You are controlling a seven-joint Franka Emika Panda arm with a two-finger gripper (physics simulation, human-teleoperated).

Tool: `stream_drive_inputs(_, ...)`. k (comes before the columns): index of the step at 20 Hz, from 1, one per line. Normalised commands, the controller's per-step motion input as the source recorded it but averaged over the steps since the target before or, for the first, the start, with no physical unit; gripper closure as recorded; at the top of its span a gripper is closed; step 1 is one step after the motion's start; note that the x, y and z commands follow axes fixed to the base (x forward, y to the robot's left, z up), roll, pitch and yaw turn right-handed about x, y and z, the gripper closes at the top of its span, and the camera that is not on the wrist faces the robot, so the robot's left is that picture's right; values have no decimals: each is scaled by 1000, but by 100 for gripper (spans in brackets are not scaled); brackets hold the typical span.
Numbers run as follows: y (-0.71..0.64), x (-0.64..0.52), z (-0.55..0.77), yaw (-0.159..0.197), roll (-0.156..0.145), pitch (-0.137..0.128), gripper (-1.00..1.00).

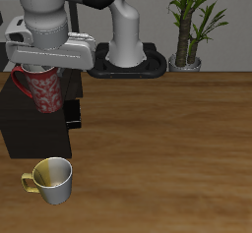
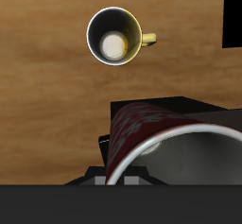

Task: Yellow book upright top shelf and black book top region shelf and red mug top shelf

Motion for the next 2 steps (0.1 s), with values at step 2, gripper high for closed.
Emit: stream_drive_inputs(2, -117, -10, -143, -15, -21, 32, 100)
